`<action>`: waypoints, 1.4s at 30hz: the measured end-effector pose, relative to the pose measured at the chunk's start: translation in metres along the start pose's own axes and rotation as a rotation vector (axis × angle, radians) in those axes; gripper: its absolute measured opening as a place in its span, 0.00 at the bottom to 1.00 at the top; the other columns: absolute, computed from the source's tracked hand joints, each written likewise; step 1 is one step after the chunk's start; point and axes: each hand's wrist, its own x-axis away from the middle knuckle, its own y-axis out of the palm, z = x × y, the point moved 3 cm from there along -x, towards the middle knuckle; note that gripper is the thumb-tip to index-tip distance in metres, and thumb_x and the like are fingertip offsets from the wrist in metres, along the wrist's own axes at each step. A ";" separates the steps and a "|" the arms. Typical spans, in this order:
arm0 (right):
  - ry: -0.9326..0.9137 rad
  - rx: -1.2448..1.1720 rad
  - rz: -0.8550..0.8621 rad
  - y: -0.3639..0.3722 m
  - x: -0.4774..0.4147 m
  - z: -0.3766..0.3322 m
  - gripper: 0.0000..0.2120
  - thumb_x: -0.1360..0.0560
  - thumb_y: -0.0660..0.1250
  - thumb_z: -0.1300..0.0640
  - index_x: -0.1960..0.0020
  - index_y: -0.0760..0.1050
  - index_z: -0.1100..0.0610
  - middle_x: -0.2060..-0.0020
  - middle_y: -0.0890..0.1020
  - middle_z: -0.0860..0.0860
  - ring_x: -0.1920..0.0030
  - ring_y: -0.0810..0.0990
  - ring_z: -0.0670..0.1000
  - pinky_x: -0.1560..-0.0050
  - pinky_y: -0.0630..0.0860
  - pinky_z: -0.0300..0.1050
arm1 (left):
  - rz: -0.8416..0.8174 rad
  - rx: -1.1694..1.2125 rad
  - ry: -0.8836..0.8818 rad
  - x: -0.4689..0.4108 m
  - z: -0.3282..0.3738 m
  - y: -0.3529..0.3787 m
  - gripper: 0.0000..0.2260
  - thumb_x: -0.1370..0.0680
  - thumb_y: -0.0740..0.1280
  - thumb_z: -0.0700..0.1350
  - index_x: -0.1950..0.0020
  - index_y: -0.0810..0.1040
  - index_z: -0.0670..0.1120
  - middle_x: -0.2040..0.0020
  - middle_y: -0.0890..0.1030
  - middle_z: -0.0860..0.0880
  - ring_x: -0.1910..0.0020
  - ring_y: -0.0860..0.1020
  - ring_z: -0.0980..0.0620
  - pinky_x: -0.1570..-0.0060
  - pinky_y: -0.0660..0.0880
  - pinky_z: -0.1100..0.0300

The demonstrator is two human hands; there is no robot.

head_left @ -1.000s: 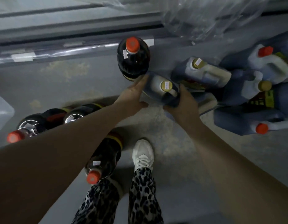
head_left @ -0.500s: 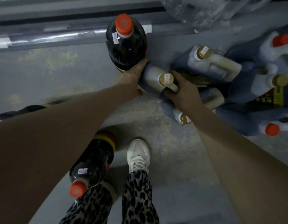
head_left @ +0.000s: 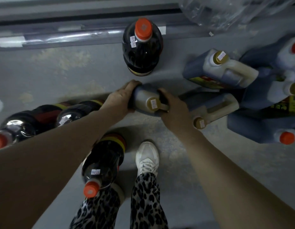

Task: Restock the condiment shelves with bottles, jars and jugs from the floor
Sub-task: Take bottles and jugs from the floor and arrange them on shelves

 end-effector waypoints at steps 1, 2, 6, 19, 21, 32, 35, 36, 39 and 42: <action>-0.012 -0.005 -0.010 0.008 0.003 -0.005 0.33 0.23 0.67 0.63 0.22 0.62 0.51 0.27 0.72 0.55 0.28 0.70 0.59 0.29 0.66 0.53 | 0.001 -0.006 -0.018 0.006 -0.007 -0.002 0.38 0.31 0.76 0.38 0.25 0.63 0.50 0.30 0.72 0.45 0.35 0.74 0.39 0.36 0.70 0.46; -0.023 -0.014 -0.013 0.016 0.006 -0.009 0.32 0.23 0.67 0.63 0.22 0.62 0.52 0.27 0.71 0.55 0.29 0.70 0.59 0.30 0.66 0.50 | 0.003 -0.013 -0.035 0.011 -0.013 -0.004 0.37 0.30 0.76 0.38 0.25 0.63 0.51 0.30 0.72 0.45 0.36 0.75 0.39 0.38 0.71 0.46; -0.021 -0.185 0.052 0.031 0.016 -0.003 0.30 0.25 0.72 0.61 0.25 0.67 0.56 0.32 0.76 0.54 0.31 0.74 0.54 0.36 0.67 0.39 | -0.005 -0.040 -0.063 0.014 -0.023 -0.005 0.38 0.31 0.75 0.37 0.26 0.62 0.52 0.30 0.72 0.46 0.36 0.75 0.39 0.38 0.72 0.47; 0.062 -0.349 0.166 0.073 0.002 0.032 0.43 0.38 0.84 0.57 0.28 0.68 0.56 0.36 0.80 0.54 0.38 0.75 0.50 0.51 0.62 0.18 | -0.059 -0.028 -0.071 -0.002 -0.038 0.001 0.38 0.34 0.79 0.38 0.29 0.64 0.48 0.38 0.77 0.42 0.40 0.76 0.38 0.46 0.73 0.47; 0.059 -0.374 0.156 0.073 0.003 0.033 0.42 0.37 0.83 0.57 0.28 0.67 0.55 0.36 0.79 0.53 0.38 0.72 0.46 0.54 0.60 0.14 | -0.082 -0.020 -0.071 -0.004 -0.037 -0.004 0.38 0.34 0.79 0.39 0.30 0.64 0.48 0.38 0.77 0.41 0.39 0.75 0.38 0.45 0.72 0.48; 0.170 -0.783 -0.041 0.030 0.070 0.028 0.41 0.33 0.79 0.70 0.26 0.64 0.61 0.30 0.75 0.56 0.29 0.73 0.53 0.29 0.71 0.56 | -0.366 0.031 0.036 0.019 0.010 -0.037 0.42 0.34 0.81 0.45 0.26 0.64 0.44 0.30 0.74 0.44 0.33 0.73 0.45 0.39 0.68 0.57; 0.194 -0.893 -0.069 0.003 0.094 0.013 0.32 0.32 0.76 0.72 0.34 0.71 0.52 0.40 0.82 0.48 0.36 0.80 0.49 0.40 0.79 0.44 | -0.427 0.173 0.006 0.048 0.025 -0.052 0.44 0.36 0.82 0.43 0.25 0.64 0.41 0.29 0.73 0.43 0.30 0.71 0.47 0.31 0.68 0.53; 0.195 -0.901 -0.087 -0.006 0.101 0.007 0.29 0.32 0.76 0.72 0.38 0.73 0.51 0.44 0.84 0.45 0.40 0.82 0.46 0.46 0.80 0.40 | -0.425 0.247 -0.014 0.060 0.029 -0.057 0.43 0.34 0.81 0.41 0.24 0.63 0.41 0.28 0.72 0.43 0.30 0.71 0.47 0.30 0.68 0.49; 0.209 -0.911 -0.130 -0.036 0.118 -0.015 0.27 0.30 0.75 0.70 0.36 0.75 0.54 0.44 0.84 0.49 0.46 0.84 0.43 0.50 0.81 0.39 | -0.381 0.501 -0.097 0.097 0.040 -0.074 0.40 0.29 0.76 0.35 0.22 0.60 0.43 0.28 0.72 0.45 0.30 0.71 0.48 0.31 0.69 0.46; 0.199 -0.901 -0.122 -0.062 0.139 -0.039 0.26 0.29 0.75 0.67 0.33 0.74 0.59 0.43 0.84 0.49 0.46 0.83 0.43 0.51 0.81 0.39 | -0.346 0.729 -0.147 0.134 0.057 -0.094 0.36 0.27 0.74 0.34 0.23 0.63 0.46 0.30 0.75 0.48 0.33 0.75 0.50 0.34 0.74 0.49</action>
